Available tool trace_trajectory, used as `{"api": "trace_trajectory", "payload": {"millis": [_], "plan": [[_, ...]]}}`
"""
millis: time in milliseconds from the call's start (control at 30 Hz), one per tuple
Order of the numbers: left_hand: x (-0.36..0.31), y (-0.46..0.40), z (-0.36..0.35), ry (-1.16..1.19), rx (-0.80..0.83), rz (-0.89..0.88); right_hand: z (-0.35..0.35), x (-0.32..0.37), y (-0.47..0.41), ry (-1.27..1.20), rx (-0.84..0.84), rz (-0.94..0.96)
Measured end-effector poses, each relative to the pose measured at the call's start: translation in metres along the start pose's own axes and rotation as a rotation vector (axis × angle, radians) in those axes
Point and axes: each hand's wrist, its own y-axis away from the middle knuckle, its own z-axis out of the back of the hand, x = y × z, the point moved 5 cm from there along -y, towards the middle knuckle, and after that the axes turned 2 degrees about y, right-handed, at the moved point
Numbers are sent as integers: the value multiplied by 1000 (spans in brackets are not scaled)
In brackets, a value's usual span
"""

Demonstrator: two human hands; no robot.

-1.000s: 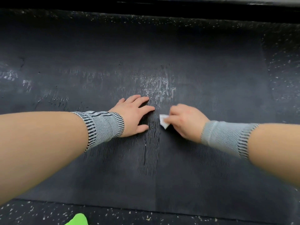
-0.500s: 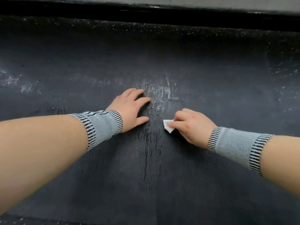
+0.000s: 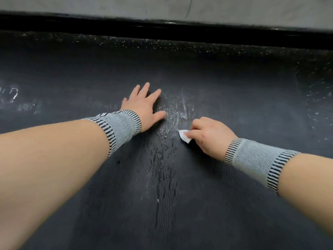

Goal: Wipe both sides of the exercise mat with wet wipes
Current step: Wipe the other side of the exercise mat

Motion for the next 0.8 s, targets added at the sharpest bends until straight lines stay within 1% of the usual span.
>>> {"api": "trace_trajectory", "payload": {"millis": [33,100,133,167,200,267,300,367,433,533,600,667,733,800], "plan": [[2,-4,1,30,-9,32,4,-10,-14,40,31,-54],[4,-10,3,66,-25,78,13,-35,-38,85,4,-239],[3,-14,4,62,-29,80,14,-40,-45,88,17,-292],[1,-17,5,51,-29,71,12,-41,-47,86,45,-304],[-1,-20,6,41,-27,58,11,-36,-43,74,58,-277],[-5,-26,7,30,-26,34,6,-24,-26,39,19,-157],[-5,-30,9,32,-30,33,5,-20,-17,-1,-3,-110],[-1,-38,13,53,-36,58,4,-24,-14,-6,-1,-47],[1,-45,15,66,-22,90,7,-38,-30,27,42,-63],[-4,-53,14,57,35,113,15,-60,-60,88,7,-231],[-8,-56,12,40,86,120,13,-63,-64,85,36,-270],[-10,-58,12,3,126,114,10,-53,-53,68,50,-172],[-10,-58,14,-31,160,101,8,-50,-40,-1,31,-79],[-11,-59,17,-65,197,90,10,-58,-43,1,25,-56]]}}
